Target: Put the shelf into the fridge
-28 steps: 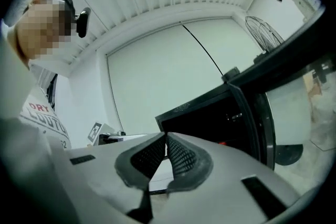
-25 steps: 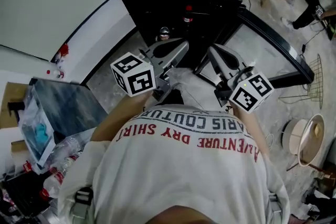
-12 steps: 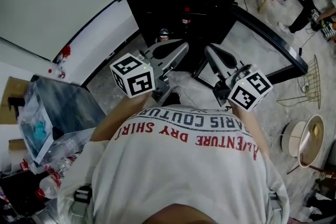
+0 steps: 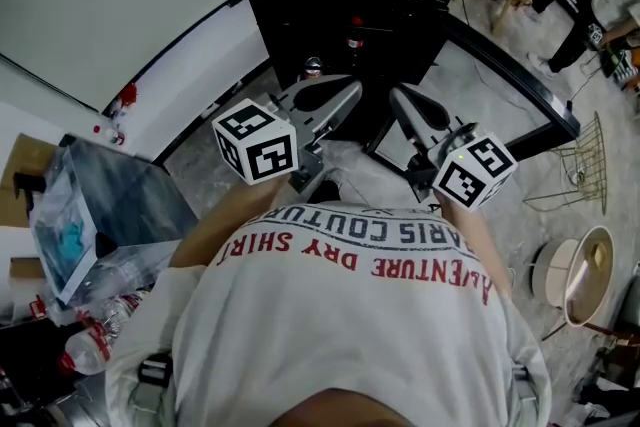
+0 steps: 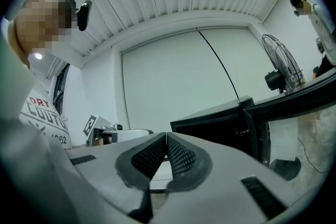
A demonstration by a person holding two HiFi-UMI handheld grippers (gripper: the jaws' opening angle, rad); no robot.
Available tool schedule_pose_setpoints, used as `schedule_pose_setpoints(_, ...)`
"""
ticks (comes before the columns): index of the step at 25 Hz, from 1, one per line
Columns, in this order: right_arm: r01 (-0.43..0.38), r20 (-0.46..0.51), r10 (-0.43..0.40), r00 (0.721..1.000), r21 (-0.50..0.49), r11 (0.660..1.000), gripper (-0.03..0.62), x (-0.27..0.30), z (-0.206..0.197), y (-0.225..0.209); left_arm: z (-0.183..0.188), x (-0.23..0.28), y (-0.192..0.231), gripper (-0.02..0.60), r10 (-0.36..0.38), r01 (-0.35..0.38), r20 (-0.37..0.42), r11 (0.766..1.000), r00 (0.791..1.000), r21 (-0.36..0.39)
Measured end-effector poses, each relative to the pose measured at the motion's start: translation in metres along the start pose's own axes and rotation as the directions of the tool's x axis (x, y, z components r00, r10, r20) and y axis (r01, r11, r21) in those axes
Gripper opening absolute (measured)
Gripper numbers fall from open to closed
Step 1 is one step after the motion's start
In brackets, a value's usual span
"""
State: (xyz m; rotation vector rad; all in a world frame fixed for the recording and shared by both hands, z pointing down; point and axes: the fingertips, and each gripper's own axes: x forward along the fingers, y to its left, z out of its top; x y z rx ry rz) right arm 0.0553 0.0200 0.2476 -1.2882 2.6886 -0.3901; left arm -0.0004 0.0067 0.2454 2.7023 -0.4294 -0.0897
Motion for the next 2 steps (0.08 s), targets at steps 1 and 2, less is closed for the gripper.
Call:
schedule_pose_setpoints(1, -0.001, 0.002, 0.001, 1.000, -0.001, 1.000, 0.024, -0.0018, 0.0003, 0.0011, 0.0002, -0.0003, -0.0022, 0.040, 0.001, -0.001, 0.001, 1.000, 1.000, 0.003)
schedule_pose_setpoints(2, -0.001, 0.004, 0.001, 1.000, -0.002, 1.000, 0.024, -0.0035, 0.0006, 0.0021, 0.0004, -0.0005, -0.0044, 0.040, 0.002, -0.002, 0.001, 1.000, 1.000, 0.006)
